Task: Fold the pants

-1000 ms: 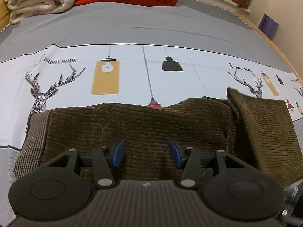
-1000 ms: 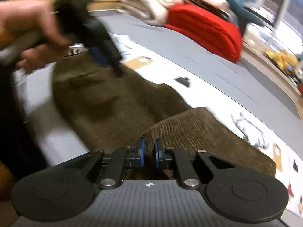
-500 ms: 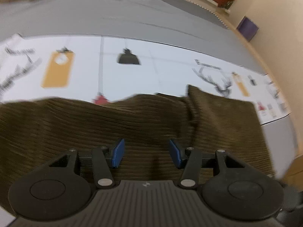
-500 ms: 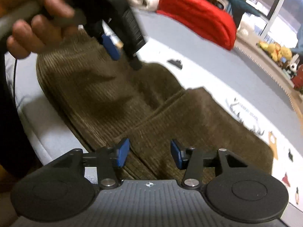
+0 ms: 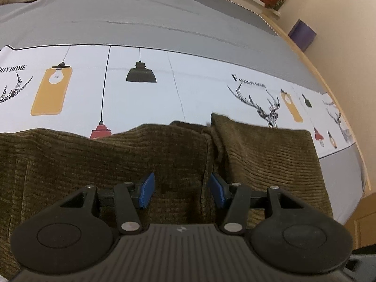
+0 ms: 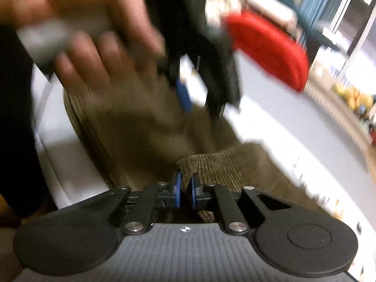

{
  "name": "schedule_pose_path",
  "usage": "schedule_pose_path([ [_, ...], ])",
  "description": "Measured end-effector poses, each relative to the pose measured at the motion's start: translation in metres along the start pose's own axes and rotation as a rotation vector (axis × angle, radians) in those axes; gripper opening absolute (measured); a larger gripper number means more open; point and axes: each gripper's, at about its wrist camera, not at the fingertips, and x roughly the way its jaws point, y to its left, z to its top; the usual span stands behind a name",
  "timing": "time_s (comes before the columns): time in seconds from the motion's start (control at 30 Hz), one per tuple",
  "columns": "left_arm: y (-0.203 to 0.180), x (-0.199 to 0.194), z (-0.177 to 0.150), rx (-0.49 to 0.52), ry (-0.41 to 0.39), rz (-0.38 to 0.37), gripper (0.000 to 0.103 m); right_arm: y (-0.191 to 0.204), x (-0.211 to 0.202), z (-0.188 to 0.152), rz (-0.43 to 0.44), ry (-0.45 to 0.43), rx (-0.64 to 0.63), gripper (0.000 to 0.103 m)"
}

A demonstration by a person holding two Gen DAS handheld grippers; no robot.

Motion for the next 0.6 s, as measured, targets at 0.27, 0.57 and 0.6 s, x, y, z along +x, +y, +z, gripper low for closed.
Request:
schedule_pose_path([
  [0.27,-0.003,0.008,0.004,-0.010,0.008,-0.015,0.057,0.024,0.011,-0.034,0.096,0.126,-0.122,0.011],
  [0.57,-0.042,0.021,-0.017,0.211,0.092,-0.134,0.020,-0.025,-0.027,-0.024,0.075,0.074,0.197,0.039],
  [0.6,-0.046,0.026,-0.023,0.253,0.124,-0.116,0.020,-0.041,-0.036,-0.025,0.047,0.060,0.280,0.041],
])
